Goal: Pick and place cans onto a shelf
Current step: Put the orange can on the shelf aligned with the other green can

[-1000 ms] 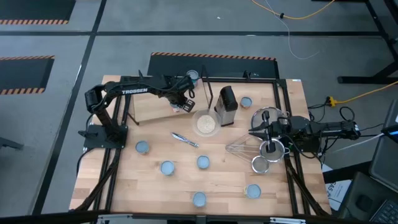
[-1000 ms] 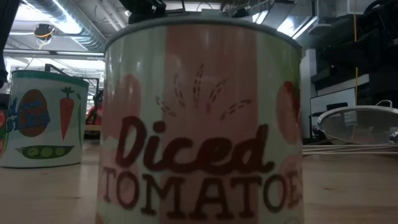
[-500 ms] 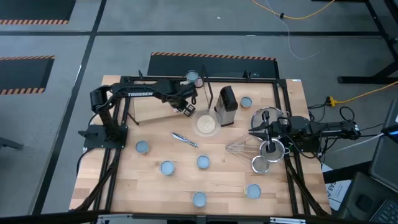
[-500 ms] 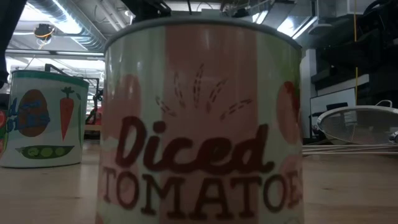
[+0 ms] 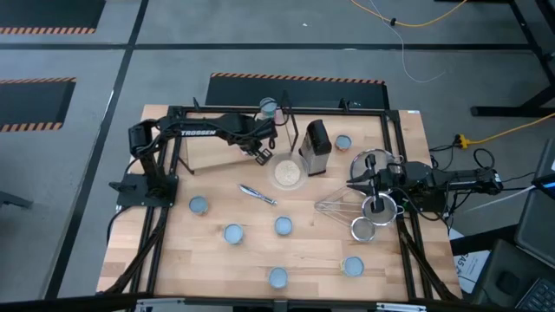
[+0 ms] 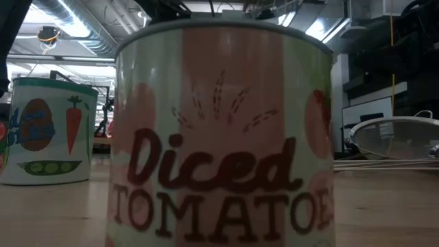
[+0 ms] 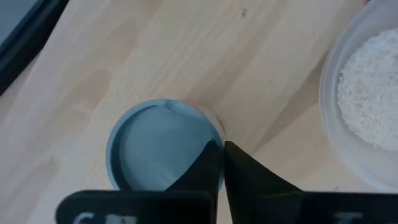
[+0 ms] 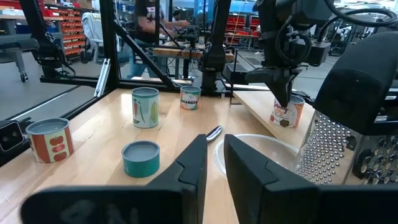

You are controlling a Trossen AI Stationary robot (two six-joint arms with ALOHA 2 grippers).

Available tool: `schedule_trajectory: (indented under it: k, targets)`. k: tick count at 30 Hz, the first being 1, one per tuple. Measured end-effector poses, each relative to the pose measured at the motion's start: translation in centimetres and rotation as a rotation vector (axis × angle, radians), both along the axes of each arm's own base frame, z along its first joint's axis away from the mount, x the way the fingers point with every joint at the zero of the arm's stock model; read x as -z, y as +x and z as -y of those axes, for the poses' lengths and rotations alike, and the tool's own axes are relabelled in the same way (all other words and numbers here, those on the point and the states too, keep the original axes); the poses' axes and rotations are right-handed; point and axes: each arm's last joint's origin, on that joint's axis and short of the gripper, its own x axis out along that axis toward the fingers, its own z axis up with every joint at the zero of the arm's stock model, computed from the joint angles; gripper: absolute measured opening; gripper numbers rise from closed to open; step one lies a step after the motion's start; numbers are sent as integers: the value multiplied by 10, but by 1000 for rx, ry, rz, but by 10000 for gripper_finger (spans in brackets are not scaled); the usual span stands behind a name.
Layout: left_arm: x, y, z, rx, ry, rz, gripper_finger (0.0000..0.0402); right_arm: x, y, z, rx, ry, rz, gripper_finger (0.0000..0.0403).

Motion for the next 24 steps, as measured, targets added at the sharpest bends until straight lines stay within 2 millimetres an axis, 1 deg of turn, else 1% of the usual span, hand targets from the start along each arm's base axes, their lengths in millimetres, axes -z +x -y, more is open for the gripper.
schedule_trajectory:
  k: [3,6,13,19,24]
  targets:
    - [-5,3,1,47,-4,7,9,0,0,0,0,0,0,61]
    - [-14,8,2,100,16,24,5,0,0,0,0,0,0,61]
    - [-49,22,2,240,104,92,3,0,0,0,0,0,0,61]
    - [-77,31,-4,307,216,182,3,0,0,0,0,0,-1,61]
    - [-80,33,-10,317,248,207,2,0,0,0,0,0,-1,61]
